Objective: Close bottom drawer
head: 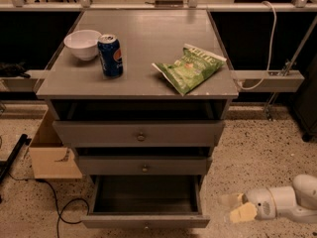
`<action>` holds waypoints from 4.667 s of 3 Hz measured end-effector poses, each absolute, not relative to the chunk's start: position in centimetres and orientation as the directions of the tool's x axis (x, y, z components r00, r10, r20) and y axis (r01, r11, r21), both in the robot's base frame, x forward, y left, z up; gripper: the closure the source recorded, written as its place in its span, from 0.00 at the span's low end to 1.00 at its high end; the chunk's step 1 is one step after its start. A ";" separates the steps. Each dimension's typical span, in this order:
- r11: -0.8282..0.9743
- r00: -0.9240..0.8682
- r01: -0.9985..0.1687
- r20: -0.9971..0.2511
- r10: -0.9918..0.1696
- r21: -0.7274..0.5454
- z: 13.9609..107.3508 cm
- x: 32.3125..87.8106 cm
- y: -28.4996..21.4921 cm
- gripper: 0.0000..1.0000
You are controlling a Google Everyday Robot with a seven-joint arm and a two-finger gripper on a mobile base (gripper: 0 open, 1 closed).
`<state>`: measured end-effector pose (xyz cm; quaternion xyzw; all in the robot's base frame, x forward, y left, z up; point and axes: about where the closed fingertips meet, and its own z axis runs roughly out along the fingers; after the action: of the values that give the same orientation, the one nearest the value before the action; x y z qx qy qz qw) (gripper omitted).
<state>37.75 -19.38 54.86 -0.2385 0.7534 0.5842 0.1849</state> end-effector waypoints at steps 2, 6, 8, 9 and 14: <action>0.059 -0.813 -0.580 -0.572 -0.113 0.813 52.4 36.1 -17.8 0.00; -0.060 -0.551 -0.833 -0.834 -0.001 0.550 54.3 36.2 -16.9 0.00; -0.077 -0.608 -0.783 -0.786 -0.107 0.617 52.6 35.9 -15.4 0.00; -0.038 -0.657 -0.729 -0.715 -0.238 0.683 50.1 35.5 -14.3 0.00; 0.212 -0.718 -0.695 -0.681 -0.146 0.687 43.2 37.0 -11.2 0.00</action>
Offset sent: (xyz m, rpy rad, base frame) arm -0.0136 0.0132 -0.0207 0.1213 -0.0019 0.0509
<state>36.96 -11.19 43.19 -0.2842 0.7389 0.5595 0.2453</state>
